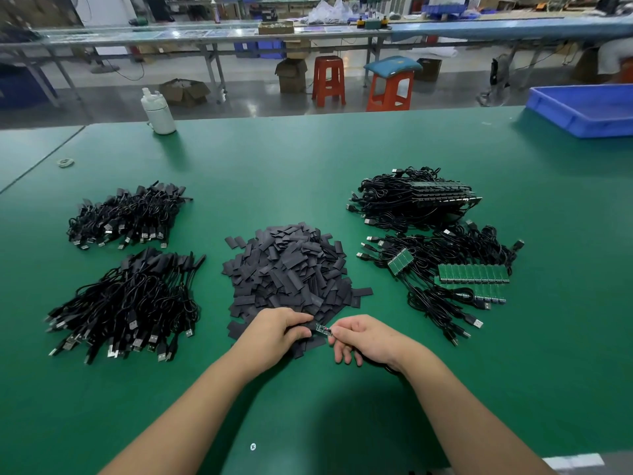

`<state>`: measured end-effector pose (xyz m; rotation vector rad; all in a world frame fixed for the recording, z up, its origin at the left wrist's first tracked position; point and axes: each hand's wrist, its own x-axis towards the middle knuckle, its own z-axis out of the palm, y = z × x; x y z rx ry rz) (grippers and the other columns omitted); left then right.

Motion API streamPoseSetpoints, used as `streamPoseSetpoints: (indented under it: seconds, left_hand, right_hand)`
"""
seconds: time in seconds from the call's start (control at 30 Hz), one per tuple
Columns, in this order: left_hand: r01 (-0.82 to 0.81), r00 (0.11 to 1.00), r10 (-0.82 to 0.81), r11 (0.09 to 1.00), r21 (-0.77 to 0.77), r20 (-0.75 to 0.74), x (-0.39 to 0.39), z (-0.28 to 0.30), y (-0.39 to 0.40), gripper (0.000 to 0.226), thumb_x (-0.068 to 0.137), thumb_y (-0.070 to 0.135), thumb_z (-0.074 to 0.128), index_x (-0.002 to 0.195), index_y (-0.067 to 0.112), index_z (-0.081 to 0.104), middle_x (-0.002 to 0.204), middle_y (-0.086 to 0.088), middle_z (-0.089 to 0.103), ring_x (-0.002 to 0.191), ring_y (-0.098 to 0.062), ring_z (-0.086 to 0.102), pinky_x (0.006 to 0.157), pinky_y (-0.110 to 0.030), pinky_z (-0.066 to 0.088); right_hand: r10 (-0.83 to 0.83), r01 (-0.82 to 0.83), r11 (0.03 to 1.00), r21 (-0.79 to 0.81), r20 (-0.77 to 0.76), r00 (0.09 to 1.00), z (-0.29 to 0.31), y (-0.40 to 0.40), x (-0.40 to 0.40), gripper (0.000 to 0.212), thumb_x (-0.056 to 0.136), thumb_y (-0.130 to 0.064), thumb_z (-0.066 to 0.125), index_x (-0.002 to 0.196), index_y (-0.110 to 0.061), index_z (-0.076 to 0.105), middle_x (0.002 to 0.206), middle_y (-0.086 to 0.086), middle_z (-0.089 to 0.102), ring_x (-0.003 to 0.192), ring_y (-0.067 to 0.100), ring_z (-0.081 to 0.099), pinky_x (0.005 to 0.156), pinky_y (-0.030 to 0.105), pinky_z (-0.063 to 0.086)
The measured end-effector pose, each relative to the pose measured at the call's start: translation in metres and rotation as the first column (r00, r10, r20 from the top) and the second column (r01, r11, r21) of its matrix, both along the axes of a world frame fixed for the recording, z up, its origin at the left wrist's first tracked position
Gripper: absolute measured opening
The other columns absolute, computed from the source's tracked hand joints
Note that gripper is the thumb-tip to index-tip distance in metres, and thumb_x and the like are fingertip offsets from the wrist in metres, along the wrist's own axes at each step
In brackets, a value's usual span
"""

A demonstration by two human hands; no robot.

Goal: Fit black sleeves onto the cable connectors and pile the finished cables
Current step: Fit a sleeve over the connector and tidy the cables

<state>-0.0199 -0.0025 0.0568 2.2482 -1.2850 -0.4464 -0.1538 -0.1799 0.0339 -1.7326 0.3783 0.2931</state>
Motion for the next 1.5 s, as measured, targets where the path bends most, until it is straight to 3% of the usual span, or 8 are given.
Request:
streamPoseSetpoints:
  seconds: [0.27,0.63,0.83,0.97,1.17,1.33,1.5]
  left_hand:
    - [0.047,0.999,-0.047,0.998,0.052,0.008,0.002,0.002,-0.003,0.037,0.094,0.033,0.064,0.129,0.022,0.065,0.116,0.006,0.068,0.110,-0.009,0.059,0.096,-0.023,0.043]
    - [0.150,0.987,-0.150,0.989,-0.010,0.054,-0.012,0.000,-0.015,0.026,0.092,0.032,0.066,0.115,0.023,0.072,0.102,0.002,0.072,0.094,-0.011,0.062,0.087,-0.025,0.046]
    - [0.060,0.998,-0.060,0.991,-0.121,0.001,-0.019,-0.007,-0.009,0.018,0.090,0.028,0.069,0.106,0.025,0.075,0.096,0.008,0.073,0.087,-0.001,0.062,0.079,-0.007,0.042]
    - [0.016,0.999,-0.022,0.986,-0.166,-0.031,-0.023,-0.012,-0.007,0.016,0.089,0.026,0.070,0.103,0.024,0.077,0.095,0.010,0.074,0.088,0.001,0.063,0.081,-0.006,0.042]
    - [0.038,0.999,-0.037,0.988,-0.148,0.010,-0.025,-0.012,-0.007,0.020,0.091,0.025,0.068,0.109,0.022,0.075,0.097,0.005,0.073,0.089,-0.004,0.064,0.085,-0.017,0.047]
    - [0.078,0.993,-0.078,0.997,0.011,0.090,-0.032,-0.013,-0.017,0.023,0.097,0.027,0.057,0.115,0.021,0.070,0.100,-0.003,0.067,0.095,-0.018,0.062,0.087,-0.032,0.047]
    - [0.056,0.981,-0.073,0.994,0.098,0.178,-0.035,-0.015,-0.021,0.023,0.099,0.032,0.049,0.115,0.025,0.064,0.103,0.001,0.061,0.098,-0.020,0.060,0.085,-0.034,0.048]
  right_hand:
    - [0.049,-0.049,0.998,-0.042,-0.003,0.999,-0.002,-0.001,0.000,0.025,0.106,-0.021,0.043,0.090,-0.014,0.062,0.070,-0.004,0.067,0.067,0.011,0.061,0.056,0.021,0.047]
    - [0.029,-0.029,1.000,0.002,0.028,0.999,-0.001,0.000,-0.002,0.023,0.105,-0.014,0.042,0.091,-0.012,0.061,0.072,0.002,0.067,0.064,0.011,0.059,0.054,0.020,0.046]
    - [0.032,-0.032,0.999,0.008,0.024,0.999,-0.002,0.000,-0.001,0.024,0.105,-0.015,0.043,0.091,-0.013,0.063,0.074,0.001,0.070,0.064,0.009,0.061,0.054,0.020,0.046]
    - [0.032,-0.032,0.999,0.009,0.016,0.999,-0.005,-0.001,0.000,0.024,0.104,-0.016,0.044,0.090,-0.014,0.063,0.073,-0.002,0.072,0.064,0.009,0.062,0.054,0.019,0.047]
    - [0.041,-0.041,0.999,0.015,0.014,0.999,-0.010,-0.002,0.000,0.024,0.105,-0.019,0.044,0.094,-0.015,0.065,0.079,-0.002,0.075,0.065,0.008,0.062,0.056,0.019,0.048]
    - [0.048,-0.050,0.998,0.035,0.038,0.998,-0.010,-0.004,-0.001,0.026,0.107,-0.019,0.042,0.096,-0.016,0.066,0.095,0.000,0.077,0.069,0.009,0.063,0.057,0.018,0.048]
    - [0.014,-0.015,1.000,0.026,0.048,0.999,-0.012,-0.004,-0.001,0.024,0.106,-0.018,0.043,0.101,-0.011,0.065,0.103,0.004,0.077,0.072,0.010,0.064,0.056,0.019,0.048]
